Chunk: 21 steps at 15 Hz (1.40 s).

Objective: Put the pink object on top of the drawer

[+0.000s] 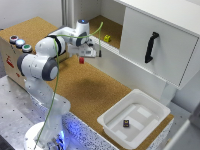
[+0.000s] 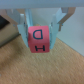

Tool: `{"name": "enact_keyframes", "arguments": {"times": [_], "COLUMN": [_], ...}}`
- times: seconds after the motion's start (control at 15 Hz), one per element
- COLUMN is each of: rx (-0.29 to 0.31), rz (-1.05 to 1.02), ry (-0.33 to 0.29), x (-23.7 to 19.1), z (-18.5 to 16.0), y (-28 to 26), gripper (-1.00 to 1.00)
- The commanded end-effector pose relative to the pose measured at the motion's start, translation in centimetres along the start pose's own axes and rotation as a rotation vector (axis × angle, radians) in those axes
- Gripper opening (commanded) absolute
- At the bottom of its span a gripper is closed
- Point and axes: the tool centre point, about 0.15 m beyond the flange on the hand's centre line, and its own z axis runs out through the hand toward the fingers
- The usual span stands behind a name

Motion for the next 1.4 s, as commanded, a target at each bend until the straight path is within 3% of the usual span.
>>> {"name": "enact_keyframes", "arguments": {"times": [0.0,0.27,0.6,0.8,1.33], "rx": [0.032,0.085,0.058,0.050,0.099], "rz": [-0.134,-0.306,-0.482,-0.519,-0.687], "ry": [-0.130,-0.139,-0.138,-0.163,-0.197], "x": [9.8,15.6,20.4,20.8,20.5], "z": [-4.2,-2.7,-3.6,-3.3,-2.5], "y": [-5.5,-10.5,-14.4,-15.3,-18.0], "gripper": [-1.00,-1.00,-1.00,-1.00,-1.00]}}
